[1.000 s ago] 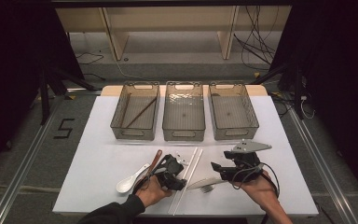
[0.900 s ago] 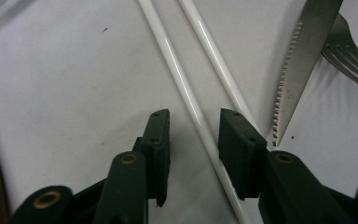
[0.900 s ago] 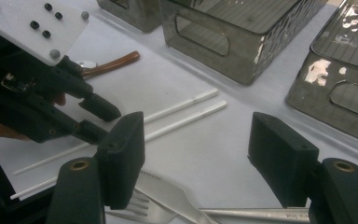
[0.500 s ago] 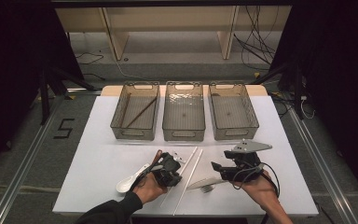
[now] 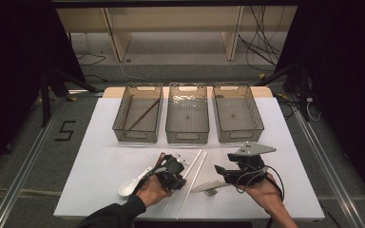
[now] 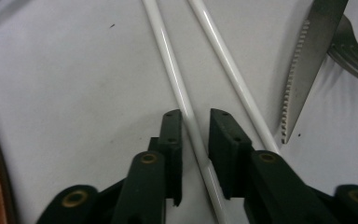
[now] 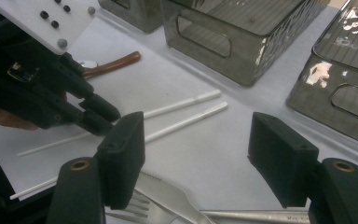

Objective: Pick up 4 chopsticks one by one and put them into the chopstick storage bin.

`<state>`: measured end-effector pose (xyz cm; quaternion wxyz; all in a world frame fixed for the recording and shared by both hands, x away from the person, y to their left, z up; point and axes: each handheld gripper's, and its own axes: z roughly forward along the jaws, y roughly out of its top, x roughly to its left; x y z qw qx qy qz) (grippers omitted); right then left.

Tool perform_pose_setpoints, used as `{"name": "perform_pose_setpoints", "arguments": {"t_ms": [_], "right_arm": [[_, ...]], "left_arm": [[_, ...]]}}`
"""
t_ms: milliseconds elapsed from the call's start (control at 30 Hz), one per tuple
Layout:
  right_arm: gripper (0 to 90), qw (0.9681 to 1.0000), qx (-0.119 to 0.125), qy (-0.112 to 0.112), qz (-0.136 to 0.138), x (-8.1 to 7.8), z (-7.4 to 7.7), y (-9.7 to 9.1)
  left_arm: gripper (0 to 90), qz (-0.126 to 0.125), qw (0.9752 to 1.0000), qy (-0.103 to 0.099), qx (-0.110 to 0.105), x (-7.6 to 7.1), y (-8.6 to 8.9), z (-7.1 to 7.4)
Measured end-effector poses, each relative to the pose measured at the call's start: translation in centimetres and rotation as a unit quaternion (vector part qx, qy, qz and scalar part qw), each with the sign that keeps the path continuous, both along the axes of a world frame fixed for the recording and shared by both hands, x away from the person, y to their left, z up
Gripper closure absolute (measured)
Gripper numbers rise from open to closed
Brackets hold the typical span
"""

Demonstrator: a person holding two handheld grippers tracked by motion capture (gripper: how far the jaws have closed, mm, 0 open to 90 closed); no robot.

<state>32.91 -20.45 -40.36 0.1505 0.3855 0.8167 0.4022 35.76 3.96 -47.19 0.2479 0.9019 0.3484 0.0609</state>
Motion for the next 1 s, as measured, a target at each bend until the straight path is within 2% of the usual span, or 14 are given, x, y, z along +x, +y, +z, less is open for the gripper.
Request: {"name": "perform_pose_setpoints", "arguments": {"t_ms": [133,267,400,667,867,933,1000], "right_arm": [[37.0,1.0,-0.001,0.0,0.002,0.0,0.0,0.1],[37.1,1.0,0.0,0.002,0.0,0.1,0.0,0.0],[37.1,1.0,0.001,0.001,0.0,0.0,0.0,-0.1],[37.1,1.0,-0.001,0.0,0.0,0.0,0.0,0.0],[37.2,1.0,-0.001,0.001,0.0,0.1,0.0,0.0],[37.2,1.0,0.0,0.002,0.0,0.1,0.0,0.0],[37.2,1.0,0.001,0.001,0.0,0.1,0.0,0.0]], "left_arm": [[71.7,0.0,0.9999,-0.012,-0.001,0.0,-0.2,-0.1],[77.1,-0.005,0.9999,-0.013,0.004,0.1,-0.5,-0.1],[79.3,-0.005,1.0,-0.002,0.001,0.4,-0.3,0.0],[80.2,-0.002,1.0,0.007,-0.003,0.7,-0.3,0.0],[80.9,0.005,0.9995,0.027,-0.015,1.2,-0.1,0.1],[80.8,0.002,0.9995,0.031,-0.009,1.3,-0.1,0.2],[80.2,-0.008,0.9997,0.023,0.008,1.2,-0.5,0.3]]}}
